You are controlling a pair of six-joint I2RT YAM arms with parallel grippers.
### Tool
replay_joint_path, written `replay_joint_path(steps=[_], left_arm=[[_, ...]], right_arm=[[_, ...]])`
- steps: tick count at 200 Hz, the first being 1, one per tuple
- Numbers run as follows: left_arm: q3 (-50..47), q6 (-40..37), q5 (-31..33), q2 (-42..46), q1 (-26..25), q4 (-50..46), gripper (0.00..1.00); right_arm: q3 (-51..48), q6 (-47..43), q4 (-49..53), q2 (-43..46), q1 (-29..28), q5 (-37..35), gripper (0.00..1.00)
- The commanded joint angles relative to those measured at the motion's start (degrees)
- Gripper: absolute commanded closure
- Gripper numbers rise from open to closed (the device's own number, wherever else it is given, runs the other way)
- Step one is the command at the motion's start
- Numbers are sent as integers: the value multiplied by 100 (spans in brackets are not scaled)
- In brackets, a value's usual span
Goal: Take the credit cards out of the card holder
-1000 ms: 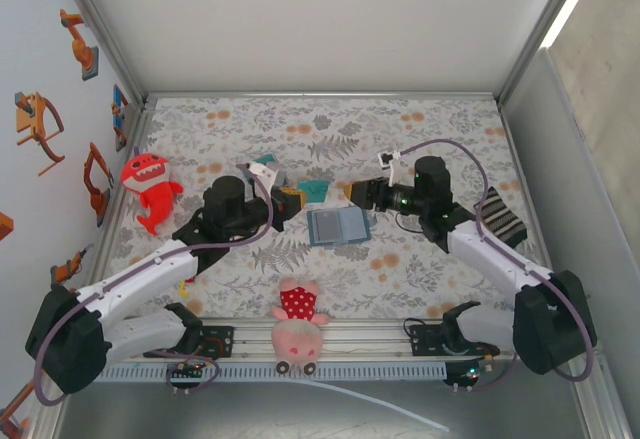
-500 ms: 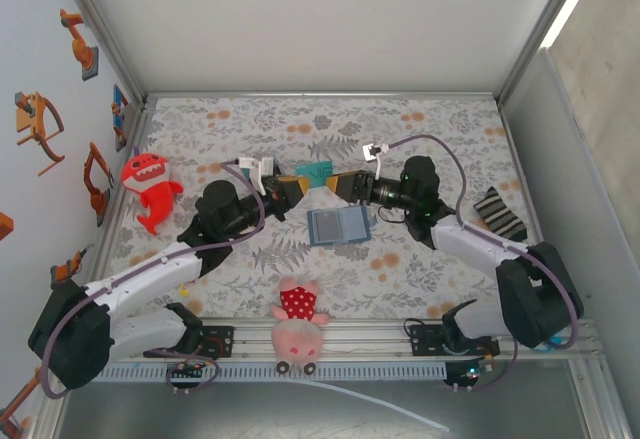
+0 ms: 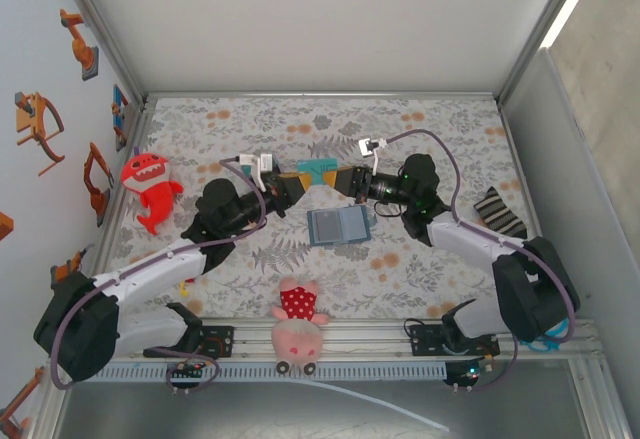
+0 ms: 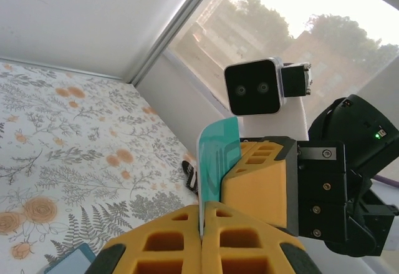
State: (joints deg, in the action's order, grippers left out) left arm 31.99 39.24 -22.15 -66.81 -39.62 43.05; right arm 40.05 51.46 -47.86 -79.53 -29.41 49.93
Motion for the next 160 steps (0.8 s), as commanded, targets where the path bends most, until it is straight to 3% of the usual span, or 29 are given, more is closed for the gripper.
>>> replay_joint_path(steps=[1,35,73,98,104,127,160], left_arm=[[13,-31,-74,178,76,-243,88],[416,-639,-39,631,233,-1534,39],[1329,-1767,462,1068,267,-3819,18],[1807,-2232,248,1014,286,-4562,8],[1901,-2331,118,980,285,-4714,0],[2275,-2539,34,685,294,-5203,1],[2859,-2984,-214,148,325,-5838,9]], right_arm=[[183,-14,-312,-32,-22,160,100],[229,-14,-312,-143,-21,415,100],[239,-15,-234,-300,-30,631,100],[257,-120,-67,-309,-30,693,100],[279,-214,77,-271,-34,682,100],[419,-795,1010,-86,-94,566,100],[1023,-2424,3589,307,-460,2,100]])
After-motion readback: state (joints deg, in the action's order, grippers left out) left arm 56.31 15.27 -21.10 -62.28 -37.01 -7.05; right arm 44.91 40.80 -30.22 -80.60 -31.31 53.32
